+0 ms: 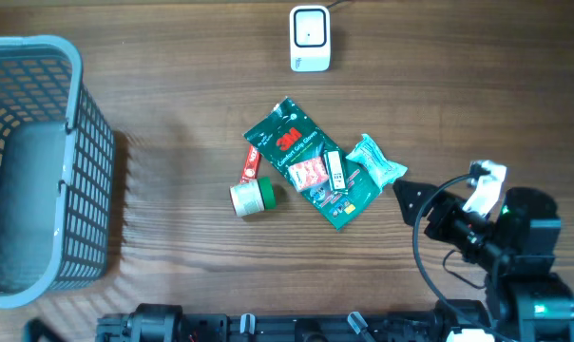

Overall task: Scan the item barcode
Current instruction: 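Retract the left arm to rest and move the right gripper toward the items, then lower the right gripper onto the pile and grasp the green-white box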

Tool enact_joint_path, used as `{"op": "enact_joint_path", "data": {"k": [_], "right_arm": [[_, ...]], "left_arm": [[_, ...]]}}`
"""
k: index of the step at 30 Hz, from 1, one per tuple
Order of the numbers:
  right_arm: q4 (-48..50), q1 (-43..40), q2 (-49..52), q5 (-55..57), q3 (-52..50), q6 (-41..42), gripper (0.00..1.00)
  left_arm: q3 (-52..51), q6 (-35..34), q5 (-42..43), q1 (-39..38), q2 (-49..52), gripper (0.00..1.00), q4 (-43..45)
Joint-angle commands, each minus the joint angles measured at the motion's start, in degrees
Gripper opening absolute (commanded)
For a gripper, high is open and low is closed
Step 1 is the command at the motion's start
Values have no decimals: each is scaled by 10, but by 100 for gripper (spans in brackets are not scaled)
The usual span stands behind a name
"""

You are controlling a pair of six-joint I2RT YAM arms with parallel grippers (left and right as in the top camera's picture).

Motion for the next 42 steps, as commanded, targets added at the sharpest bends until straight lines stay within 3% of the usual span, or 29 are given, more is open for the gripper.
{"op": "enact_joint_path", "data": {"k": [1, 6, 10, 13, 16, 22, 28, 36, 39, 42], "right_arm": [[-23, 3, 25, 30, 87, -28, 99], [-37, 3, 81, 35, 152, -24, 100], [4, 3, 133, -65, 154, -19, 100], [21, 3, 191, -80, 154, 0, 100], [21, 19, 242, -81, 154, -9, 100], [43, 124, 348, -44, 154, -32, 100], [30, 138, 371, -7, 154, -14, 100], [32, 138, 389, 11, 154, 23, 100], [34, 152, 433, 98, 149, 103, 100], [53, 165, 485, 93, 149, 134, 96]], "left_arm": [[-33, -5, 12, 8, -1, 100, 14], [-39, -28, 12, 12, -1, 100, 52], [-43, -65, 12, 12, 0, 100, 35], [-79, -199, 30, 12, 4, 100, 26], [-125, -260, 41, 12, 6, 100, 33], [-261, -228, 166, 12, 6, 100, 68], [-341, -241, 173, 12, 6, 100, 61], [-349, -241, 173, 12, 7, 100, -59], [-349, -241, 168, 12, 7, 100, -108], [-349, -241, 166, 12, 7, 100, -133]]}}
